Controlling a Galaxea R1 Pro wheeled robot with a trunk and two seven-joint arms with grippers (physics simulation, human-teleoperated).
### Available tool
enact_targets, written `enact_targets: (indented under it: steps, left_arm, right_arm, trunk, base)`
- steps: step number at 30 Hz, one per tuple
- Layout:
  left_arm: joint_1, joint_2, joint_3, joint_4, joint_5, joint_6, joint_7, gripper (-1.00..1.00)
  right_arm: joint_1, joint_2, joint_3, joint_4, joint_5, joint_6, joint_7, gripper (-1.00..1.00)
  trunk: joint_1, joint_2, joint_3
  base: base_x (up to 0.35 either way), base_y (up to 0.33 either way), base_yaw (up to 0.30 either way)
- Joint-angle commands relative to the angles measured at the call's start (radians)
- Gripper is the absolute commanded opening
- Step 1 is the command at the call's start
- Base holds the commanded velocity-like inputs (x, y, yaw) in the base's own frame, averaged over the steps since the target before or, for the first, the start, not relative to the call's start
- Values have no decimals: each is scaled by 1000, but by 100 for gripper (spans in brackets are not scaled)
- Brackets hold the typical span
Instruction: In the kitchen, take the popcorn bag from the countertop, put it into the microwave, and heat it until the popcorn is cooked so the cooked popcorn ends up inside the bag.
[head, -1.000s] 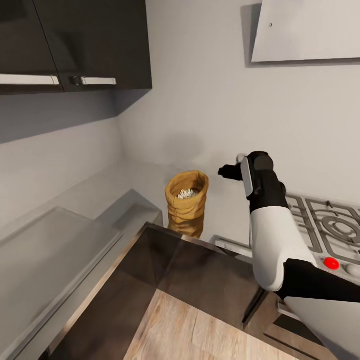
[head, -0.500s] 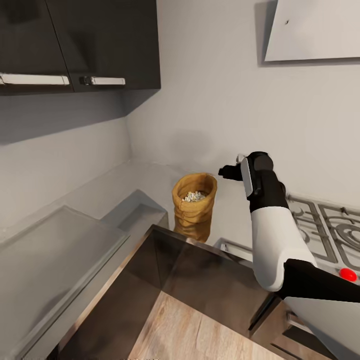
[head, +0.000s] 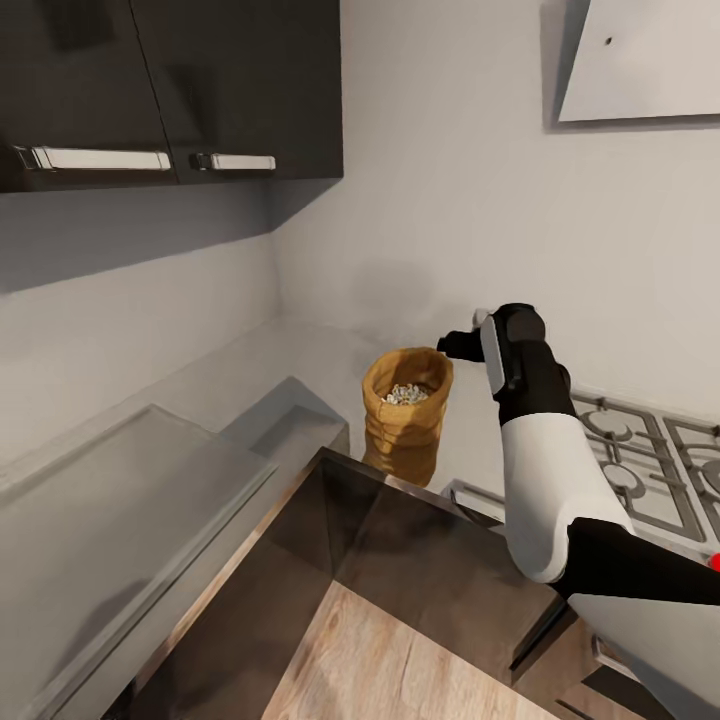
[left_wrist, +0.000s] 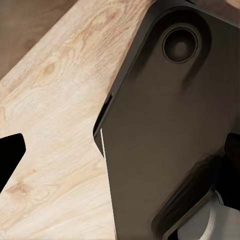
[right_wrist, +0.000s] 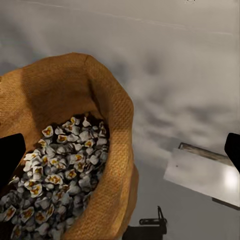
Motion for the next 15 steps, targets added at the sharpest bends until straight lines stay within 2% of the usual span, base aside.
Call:
enact_targets:
  steps: [1, 5, 7, 9, 13, 15]
  left_arm:
    - [0, 0, 2, -1, 2, -1, 2, 100]
    - [0, 0, 2, -1, 2, -1, 2, 100]
    - [0, 0, 2, -1, 2, -1, 2, 100]
    - [0, 0, 2, -1, 2, -1, 2, 100]
    - [0, -3, 2, -1, 1, -1, 2, 100]
    - [0, -1, 2, -1, 1, -1, 2, 100]
  right_arm:
    - [-1, 1, 15, 0, 4, 3, 3, 100]
    - [2, -1, 125, -4, 2, 3, 10, 100]
    - [12, -1, 152, -4, 2, 3, 11, 100]
    - [24, -2, 157, -1, 5, 3, 11, 100]
    - [28, 1, 134, 22, -16, 3, -12, 100]
    - [28, 1, 123, 29, -3, 3, -12, 100]
  trunk:
    - [0, -1, -1]
    - [0, -1, -1]
    - [0, -1, -1]
    - [0, -1, -1]
    - [0, -1, -1]
    - [0, -1, -1]
  base:
    - [0, 0, 0]
    - [0, 0, 0]
    - [0, 0, 0]
    - [0, 0, 0]
    - [0, 0, 0]
    - [0, 0, 0]
